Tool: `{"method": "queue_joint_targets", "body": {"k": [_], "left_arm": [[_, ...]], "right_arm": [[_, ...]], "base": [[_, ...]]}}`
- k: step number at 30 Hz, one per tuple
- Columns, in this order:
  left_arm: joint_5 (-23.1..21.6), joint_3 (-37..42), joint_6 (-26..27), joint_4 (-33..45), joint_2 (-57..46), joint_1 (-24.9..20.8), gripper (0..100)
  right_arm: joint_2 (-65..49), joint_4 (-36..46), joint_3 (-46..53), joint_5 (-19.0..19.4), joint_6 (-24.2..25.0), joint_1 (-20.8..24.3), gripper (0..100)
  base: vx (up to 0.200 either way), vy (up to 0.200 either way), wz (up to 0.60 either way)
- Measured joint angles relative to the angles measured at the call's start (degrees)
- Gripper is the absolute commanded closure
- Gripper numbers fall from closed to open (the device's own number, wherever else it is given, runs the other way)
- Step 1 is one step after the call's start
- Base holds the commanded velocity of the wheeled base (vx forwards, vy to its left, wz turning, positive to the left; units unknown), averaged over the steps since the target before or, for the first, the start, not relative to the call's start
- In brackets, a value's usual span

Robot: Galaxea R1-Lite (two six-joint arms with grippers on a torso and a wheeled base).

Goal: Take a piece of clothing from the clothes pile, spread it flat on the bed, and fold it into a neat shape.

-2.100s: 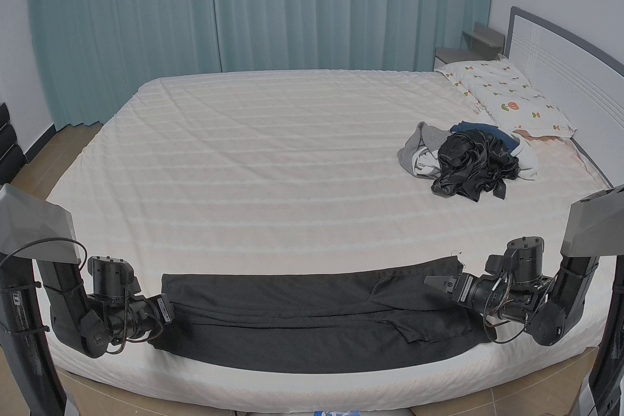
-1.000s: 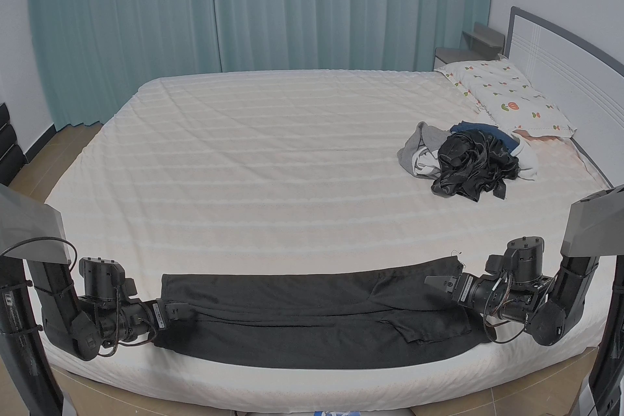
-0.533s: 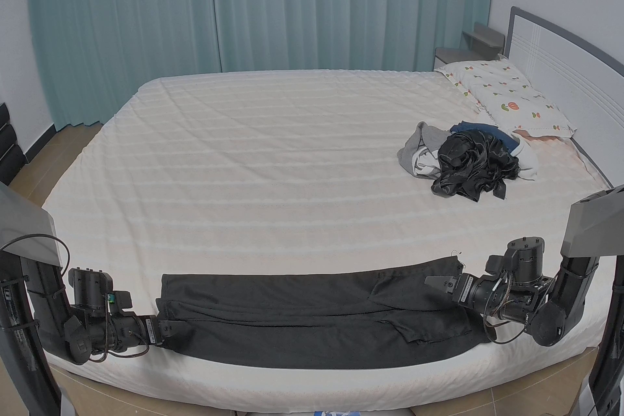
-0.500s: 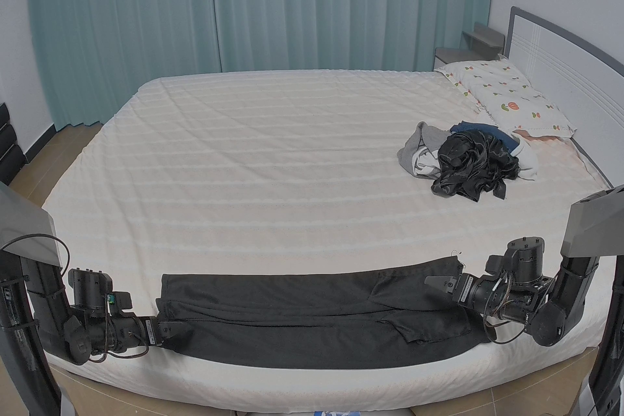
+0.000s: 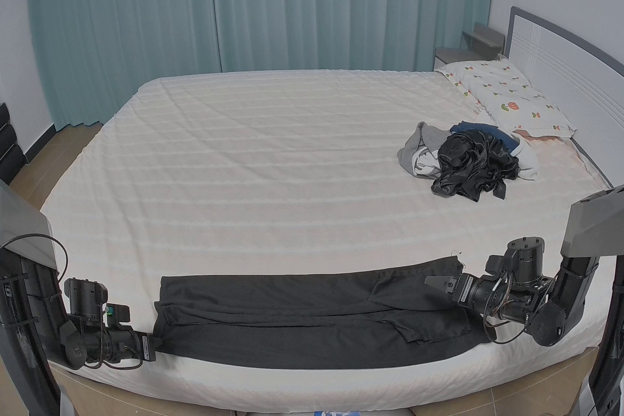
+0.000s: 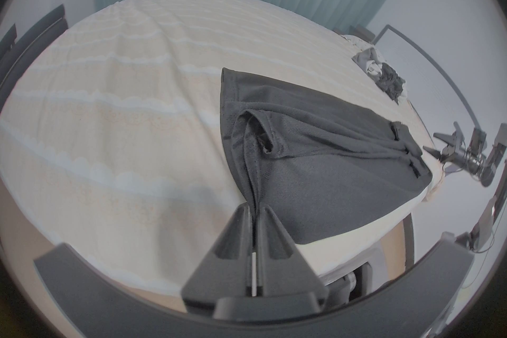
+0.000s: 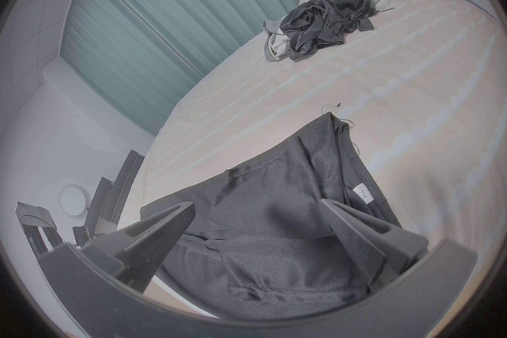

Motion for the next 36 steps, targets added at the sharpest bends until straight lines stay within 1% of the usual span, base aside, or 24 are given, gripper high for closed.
{"method": "queue_joint_targets", "body": {"k": [4,8,9,13,18,21,25,26,27,29,32,36], "left_arm": [[2.02,0.52,0.79,0.02,0.13,0.20,100],[2.57,0.67,1.12,0.02,0.29,0.24,100],[2.61,0.69,1.18,0.02,0.35,0.24,0],[2.72,0.69,1.21,-0.20,0.38,0.48,0],[2.36,0.26,1.10,-0.30,-0.83,2.18,0],[1.87,-0.49,0.09,-0.09,-2.45,2.97,0],[1.68,-1.76,-3.88,0.02,-4.55,3.43,0],[1.65,-2.28,-5.97,0.04,-5.19,3.45,0],[1.62,-2.50,-6.99,0.04,-5.46,3.40,0],[1.62,-3.41,-11.62,0.02,-6.29,2.82,0],[1.62,-4.46,-18.02,-0.16,-7.12,0.44,0],[1.67,-5.12,-21.11,-0.02,-7.67,-3.61,0]], "right_arm": [[0.00,0.01,0.00,0.01,0.02,-0.02,0],[0.00,0.00,0.00,0.00,0.00,-0.02,0],[0.00,0.00,0.00,0.01,0.00,-0.04,0],[0.00,0.04,0.00,0.01,0.00,-0.09,0],[0.00,0.06,-0.13,0.00,0.00,-0.17,0],[0.00,0.06,-0.20,0.00,0.00,-0.23,0],[0.00,0.06,-0.22,0.01,0.00,-0.22,0],[0.00,0.06,-0.24,0.01,0.00,-0.20,0],[0.00,0.06,-0.26,0.01,0.00,-0.20,0],[0.00,0.06,-0.26,0.01,0.00,-0.20,0],[0.00,0.06,-0.33,0.01,0.00,-0.20,0],[0.01,0.09,-0.33,0.01,0.00,-0.22,0]], "base": [[0.000,0.000,0.00],[0.000,0.000,0.00],[0.000,0.000,0.00],[0.000,0.000,0.00],[0.000,0.000,0.00],[0.000,0.000,0.00],[0.000,0.000,0.00],[0.000,0.000,0.00],[0.000,0.000,0.00],[0.000,0.000,0.00],[0.000,0.000,0.00],[0.000,0.000,0.00]]}}
